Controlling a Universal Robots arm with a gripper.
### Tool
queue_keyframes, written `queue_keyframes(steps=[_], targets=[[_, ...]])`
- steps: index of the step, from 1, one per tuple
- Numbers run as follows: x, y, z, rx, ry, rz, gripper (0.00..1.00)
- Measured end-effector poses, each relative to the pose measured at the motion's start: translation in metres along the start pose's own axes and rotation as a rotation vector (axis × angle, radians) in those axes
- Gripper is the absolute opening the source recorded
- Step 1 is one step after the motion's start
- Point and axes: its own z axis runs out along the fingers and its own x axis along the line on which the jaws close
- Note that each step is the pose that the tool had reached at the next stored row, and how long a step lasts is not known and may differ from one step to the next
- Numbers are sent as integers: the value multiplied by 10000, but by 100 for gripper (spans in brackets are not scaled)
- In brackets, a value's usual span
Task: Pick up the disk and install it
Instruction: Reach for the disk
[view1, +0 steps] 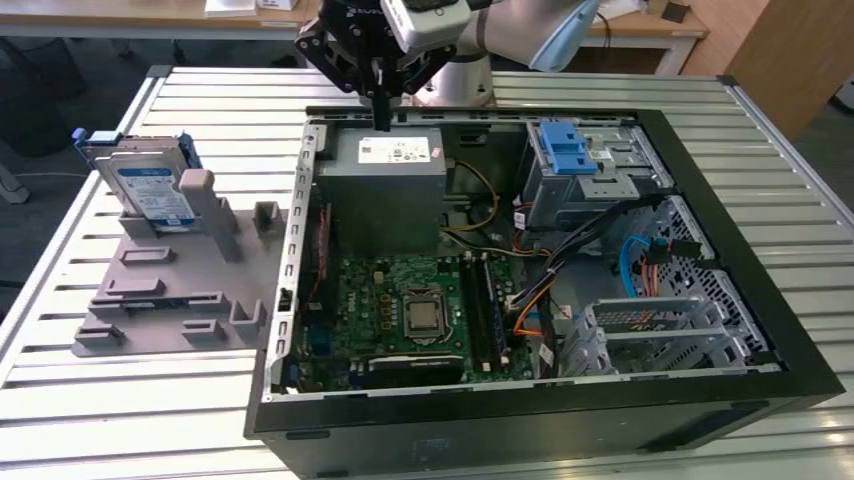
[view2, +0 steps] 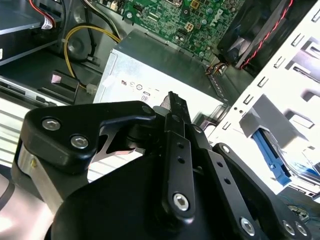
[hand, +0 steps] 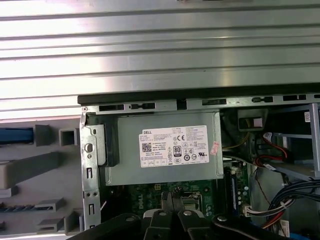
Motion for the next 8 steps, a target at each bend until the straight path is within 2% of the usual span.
queue_keyframes(steps=[8], targets=[[46, -2, 2, 0, 0, 0, 11]])
